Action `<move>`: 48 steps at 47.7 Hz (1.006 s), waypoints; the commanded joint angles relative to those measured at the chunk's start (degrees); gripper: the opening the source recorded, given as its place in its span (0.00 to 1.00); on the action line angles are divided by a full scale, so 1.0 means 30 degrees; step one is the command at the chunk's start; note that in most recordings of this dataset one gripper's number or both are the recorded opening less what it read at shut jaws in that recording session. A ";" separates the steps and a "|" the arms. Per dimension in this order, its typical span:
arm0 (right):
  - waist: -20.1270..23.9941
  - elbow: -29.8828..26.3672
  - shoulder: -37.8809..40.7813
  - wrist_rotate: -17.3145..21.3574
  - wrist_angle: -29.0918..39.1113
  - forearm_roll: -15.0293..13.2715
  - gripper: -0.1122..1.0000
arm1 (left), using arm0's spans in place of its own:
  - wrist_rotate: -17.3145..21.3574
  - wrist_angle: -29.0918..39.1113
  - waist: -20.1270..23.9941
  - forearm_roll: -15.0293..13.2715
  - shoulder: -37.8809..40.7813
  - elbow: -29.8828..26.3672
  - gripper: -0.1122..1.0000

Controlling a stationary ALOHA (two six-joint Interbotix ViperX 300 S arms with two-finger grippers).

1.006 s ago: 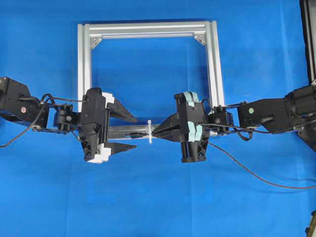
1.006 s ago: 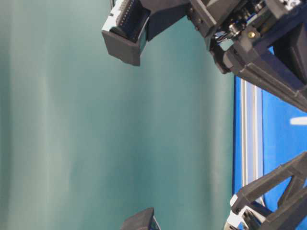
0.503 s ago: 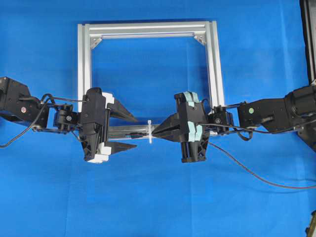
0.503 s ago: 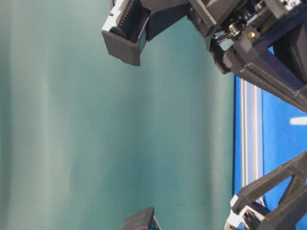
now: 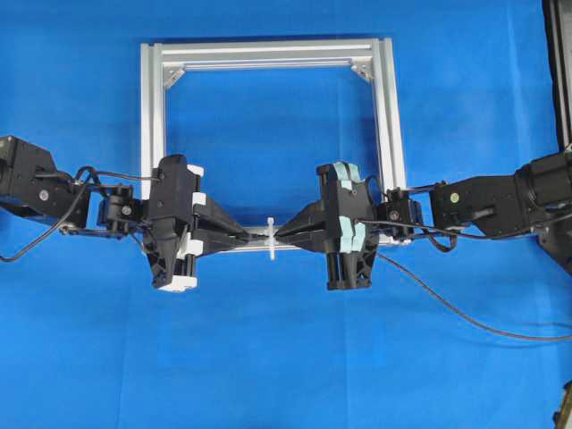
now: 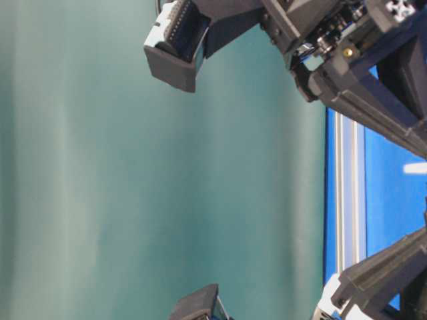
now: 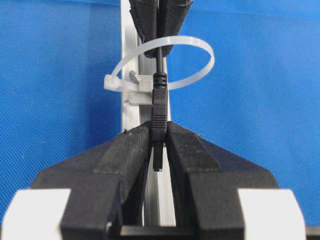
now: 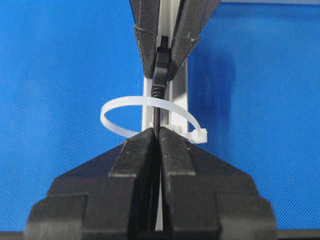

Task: Insert the wire through the string loop located in the center.
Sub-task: 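Open the right gripper to release the cable, then pull the cable leftward through the loop with the left gripper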

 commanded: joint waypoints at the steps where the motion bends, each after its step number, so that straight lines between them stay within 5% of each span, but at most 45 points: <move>1: 0.0088 -0.0146 -0.0264 0.0029 -0.0088 -0.0029 0.07 | 0.0029 -0.0059 0.0205 -0.0059 -0.0322 -0.0117 0.17; 21: 0.0088 -0.0117 -0.0264 0.0146 0.0322 0.0059 0.11 | 0.0029 -0.0059 0.0205 -0.0029 -0.0381 -0.0117 0.17; 27: 0.0117 -0.0117 -0.0322 0.0146 0.0352 0.0117 0.30 | 0.0029 -0.0059 0.0234 -0.0029 -0.0410 -0.0059 0.17; 38: 0.0088 -0.0088 -0.0439 0.0117 0.0352 0.0117 0.91 | 0.0029 -0.0059 0.0205 -0.0059 -0.0410 -0.0088 0.17; 48: 0.0088 -0.0059 -0.0439 0.0117 0.0352 0.0117 0.91 | 0.0059 -0.0029 0.0205 -0.0029 -0.0439 -0.0029 0.17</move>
